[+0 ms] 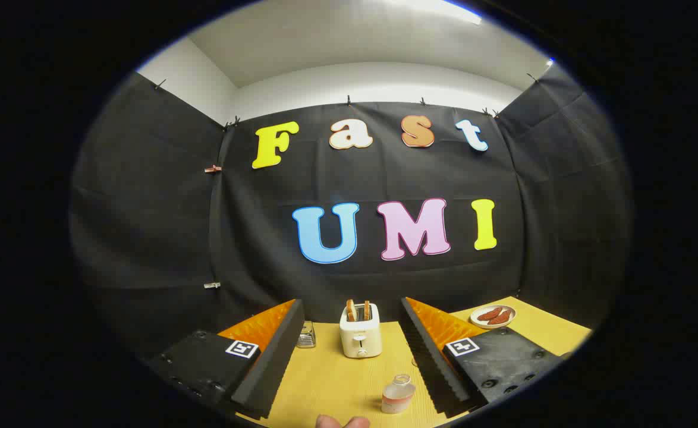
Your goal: Take the bottle from table, then pour the juice into the cup, finally place the bottle on the coaster
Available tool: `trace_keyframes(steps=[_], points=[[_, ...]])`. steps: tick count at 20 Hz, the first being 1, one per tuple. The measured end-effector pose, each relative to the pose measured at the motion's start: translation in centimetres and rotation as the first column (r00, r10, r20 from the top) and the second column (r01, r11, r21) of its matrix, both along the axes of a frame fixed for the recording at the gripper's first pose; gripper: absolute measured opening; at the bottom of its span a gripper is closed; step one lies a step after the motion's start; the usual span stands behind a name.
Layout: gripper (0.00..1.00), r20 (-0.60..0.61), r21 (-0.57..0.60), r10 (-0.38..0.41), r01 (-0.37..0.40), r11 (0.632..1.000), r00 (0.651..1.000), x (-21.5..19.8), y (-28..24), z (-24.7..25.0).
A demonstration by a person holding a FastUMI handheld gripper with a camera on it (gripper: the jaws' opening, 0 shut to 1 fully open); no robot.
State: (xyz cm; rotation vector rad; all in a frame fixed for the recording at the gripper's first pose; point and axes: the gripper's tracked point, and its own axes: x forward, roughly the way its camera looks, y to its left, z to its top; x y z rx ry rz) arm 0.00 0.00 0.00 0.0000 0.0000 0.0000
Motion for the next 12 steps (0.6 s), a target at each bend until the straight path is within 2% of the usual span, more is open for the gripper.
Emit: trace_keyframes(steps=[12], points=[[0.98, -0.012, 0.023, 0.011, -0.011, 1.000, 1.000, -0.51, 0.03, -0.41]])
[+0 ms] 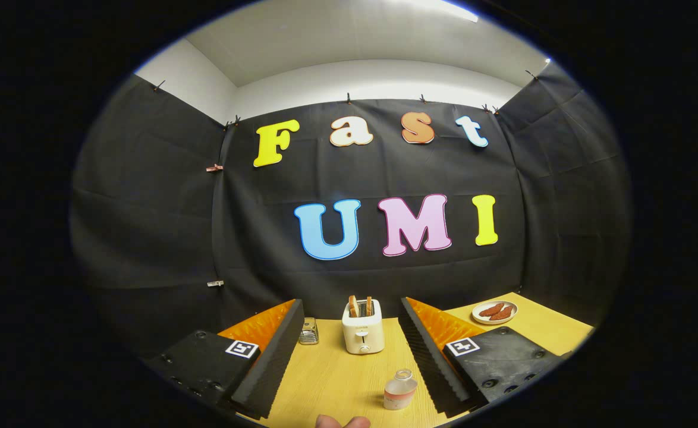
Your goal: Take the bottle from table, then pour the juice into the cup, finally place the bottle on the coaster
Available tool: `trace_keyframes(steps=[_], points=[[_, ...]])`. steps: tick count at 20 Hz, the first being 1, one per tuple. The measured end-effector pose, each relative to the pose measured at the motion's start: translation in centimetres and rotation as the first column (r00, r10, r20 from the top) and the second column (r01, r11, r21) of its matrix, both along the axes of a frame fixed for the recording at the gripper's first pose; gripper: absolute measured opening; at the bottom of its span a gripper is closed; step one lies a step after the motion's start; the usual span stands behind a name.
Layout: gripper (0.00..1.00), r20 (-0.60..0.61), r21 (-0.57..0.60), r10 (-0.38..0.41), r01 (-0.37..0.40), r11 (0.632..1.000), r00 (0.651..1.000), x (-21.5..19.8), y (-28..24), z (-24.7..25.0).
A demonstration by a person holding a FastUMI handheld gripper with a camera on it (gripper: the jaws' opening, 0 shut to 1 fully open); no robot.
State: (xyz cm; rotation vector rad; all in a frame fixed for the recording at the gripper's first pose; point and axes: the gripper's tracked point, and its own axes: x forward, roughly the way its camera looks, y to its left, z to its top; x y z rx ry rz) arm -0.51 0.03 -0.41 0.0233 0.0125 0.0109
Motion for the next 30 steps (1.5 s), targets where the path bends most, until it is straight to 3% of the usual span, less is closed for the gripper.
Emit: trace_keyframes(steps=[9, 15, 21, 30], points=[[0.98, 0.020, -0.018, -0.009, 0.009, 1.000, 1.000, 0.1, -0.9, -0.5], [0.98, -0.100, -0.062, -0.069, 0.063, 0.996, 0.993, 0.1, -3.2, -10.4], [0.98, -0.046, -0.087, -0.154, 0.150, 0.985, 0.987, 0.4, -6.7, -16.1], [0.98, -0.132, -0.138, -0.125, 0.107, 0.985, 0.983, 3.2, -8.5, -27.6]])
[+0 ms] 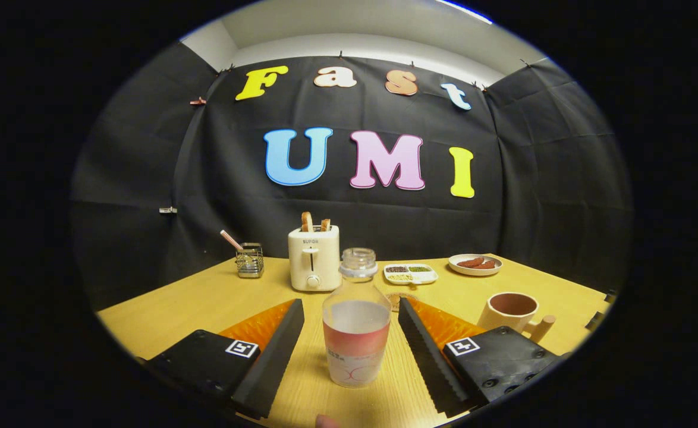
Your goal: Take the bottle from table, then pour the juice into the cup, finally place the bottle on the coaster
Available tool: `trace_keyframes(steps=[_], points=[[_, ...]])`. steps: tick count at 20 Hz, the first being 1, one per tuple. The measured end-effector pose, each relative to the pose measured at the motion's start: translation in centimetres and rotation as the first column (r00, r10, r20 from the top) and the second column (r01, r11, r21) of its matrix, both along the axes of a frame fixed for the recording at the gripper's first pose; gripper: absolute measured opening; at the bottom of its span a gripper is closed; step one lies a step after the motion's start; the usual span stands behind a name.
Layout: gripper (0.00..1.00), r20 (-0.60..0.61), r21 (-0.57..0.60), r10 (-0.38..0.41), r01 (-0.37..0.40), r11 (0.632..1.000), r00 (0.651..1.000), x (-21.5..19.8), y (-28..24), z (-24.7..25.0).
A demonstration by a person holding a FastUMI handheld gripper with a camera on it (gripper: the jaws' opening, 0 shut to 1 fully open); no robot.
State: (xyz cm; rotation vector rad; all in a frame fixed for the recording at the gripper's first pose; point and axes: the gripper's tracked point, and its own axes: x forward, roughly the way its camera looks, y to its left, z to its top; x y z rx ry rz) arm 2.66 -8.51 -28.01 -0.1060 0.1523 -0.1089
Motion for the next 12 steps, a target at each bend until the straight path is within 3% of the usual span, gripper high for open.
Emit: trace_keyframes(steps=[12], points=[[0.97, -0.016, 0.041, -0.033, 0.034, 0.999, 0.999, 0.8, -1.8, -3.4]])
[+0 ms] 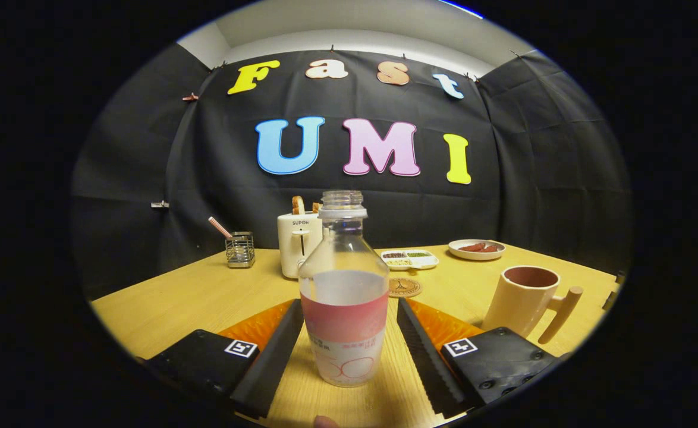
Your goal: Take the bottle from table, then pour the juice into the cup, finally place the bottle on the coaster
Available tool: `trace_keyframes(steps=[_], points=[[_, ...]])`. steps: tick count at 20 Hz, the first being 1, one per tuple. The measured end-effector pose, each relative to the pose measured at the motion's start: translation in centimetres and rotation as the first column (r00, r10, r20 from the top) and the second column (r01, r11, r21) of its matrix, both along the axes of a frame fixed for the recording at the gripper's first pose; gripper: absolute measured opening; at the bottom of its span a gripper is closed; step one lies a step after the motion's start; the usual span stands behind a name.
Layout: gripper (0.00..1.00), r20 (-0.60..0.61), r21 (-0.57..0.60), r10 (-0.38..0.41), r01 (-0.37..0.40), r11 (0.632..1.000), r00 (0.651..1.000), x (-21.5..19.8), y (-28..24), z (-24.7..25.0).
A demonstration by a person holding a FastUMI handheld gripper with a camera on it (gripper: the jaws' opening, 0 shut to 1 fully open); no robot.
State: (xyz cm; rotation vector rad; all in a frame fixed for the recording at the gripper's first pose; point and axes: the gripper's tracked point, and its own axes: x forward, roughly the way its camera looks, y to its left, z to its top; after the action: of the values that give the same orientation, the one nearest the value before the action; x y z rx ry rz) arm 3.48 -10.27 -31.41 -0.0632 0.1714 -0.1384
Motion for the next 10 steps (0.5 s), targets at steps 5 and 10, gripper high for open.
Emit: trace_keyframes(steps=[5, 10], points=[[0.91, 0.032, -0.002, 0.031, -0.031, 1.000, 0.999, -0.36, 0.40, 0.77], [0.75, 0.007, -0.002, 0.030, -0.030, 1.000, 1.000, 0.30, 0.54, 0.11]])
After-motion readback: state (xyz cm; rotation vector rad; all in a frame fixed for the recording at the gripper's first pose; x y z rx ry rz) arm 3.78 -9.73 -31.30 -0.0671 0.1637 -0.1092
